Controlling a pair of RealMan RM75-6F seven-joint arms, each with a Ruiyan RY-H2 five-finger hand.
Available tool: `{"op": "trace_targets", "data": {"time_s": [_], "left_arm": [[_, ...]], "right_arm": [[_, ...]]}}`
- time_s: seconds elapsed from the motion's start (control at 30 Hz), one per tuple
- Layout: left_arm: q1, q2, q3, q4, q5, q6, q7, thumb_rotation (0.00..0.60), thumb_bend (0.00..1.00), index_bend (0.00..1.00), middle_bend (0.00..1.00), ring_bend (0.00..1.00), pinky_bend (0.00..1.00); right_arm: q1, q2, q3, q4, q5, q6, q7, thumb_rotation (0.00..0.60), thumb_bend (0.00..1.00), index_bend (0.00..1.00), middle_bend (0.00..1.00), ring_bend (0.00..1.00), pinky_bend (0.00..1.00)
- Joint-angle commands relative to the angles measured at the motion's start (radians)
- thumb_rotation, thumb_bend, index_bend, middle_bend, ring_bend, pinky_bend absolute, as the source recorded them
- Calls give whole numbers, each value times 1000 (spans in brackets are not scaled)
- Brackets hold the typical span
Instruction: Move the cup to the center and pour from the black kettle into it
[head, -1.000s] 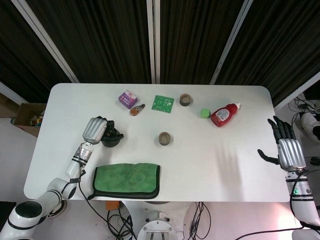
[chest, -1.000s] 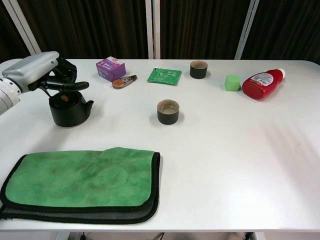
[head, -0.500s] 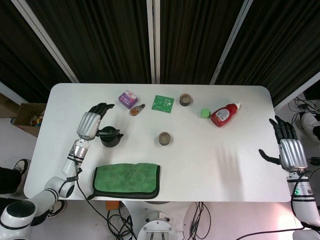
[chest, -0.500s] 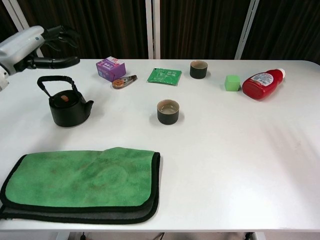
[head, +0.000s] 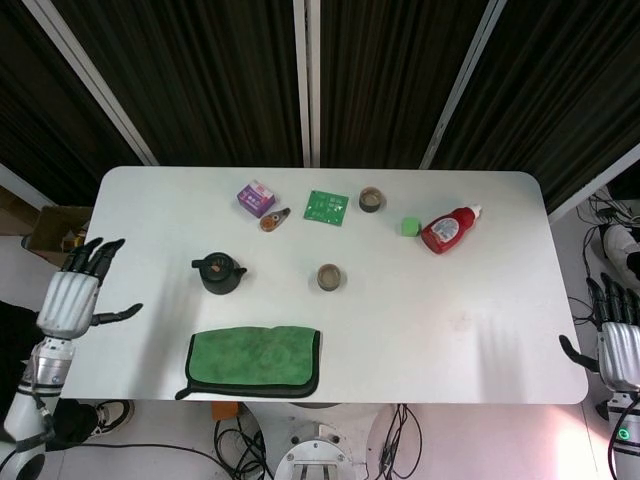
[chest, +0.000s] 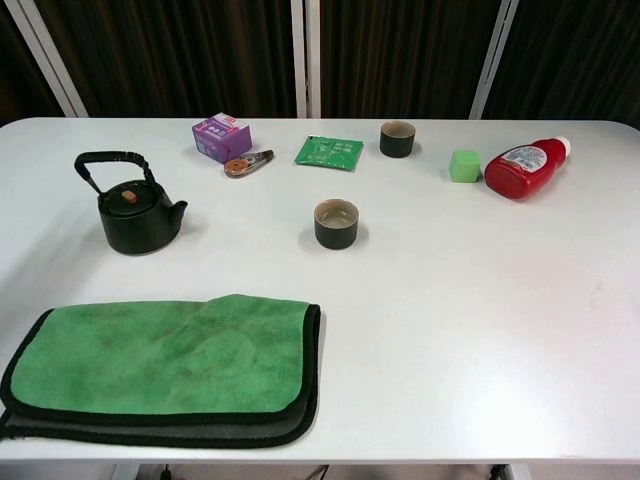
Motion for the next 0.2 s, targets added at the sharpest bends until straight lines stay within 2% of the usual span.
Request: {"op": "trace_targets", "data": {"time_s": [0.03, 0.1, 0.2], "left_arm": [[150, 6, 111, 40, 40, 112, 1, 401, 46, 82, 155, 101, 179], [176, 4, 128, 57, 46, 112, -31, 399, 46, 82, 155, 101, 179], [196, -5, 126, 84, 53, 120, -58, 400, 46, 82, 150, 101, 179]], "right_arm": [[-57, -27, -35, 49, 15, 26, 31, 600, 200, 0, 0, 0, 0], [-68, -31, -43, 73, 23, 4, 66, 600, 199, 0, 0, 0, 0], [-76, -48, -43, 109, 14, 8, 88, 600, 198, 0, 0, 0, 0]]}}
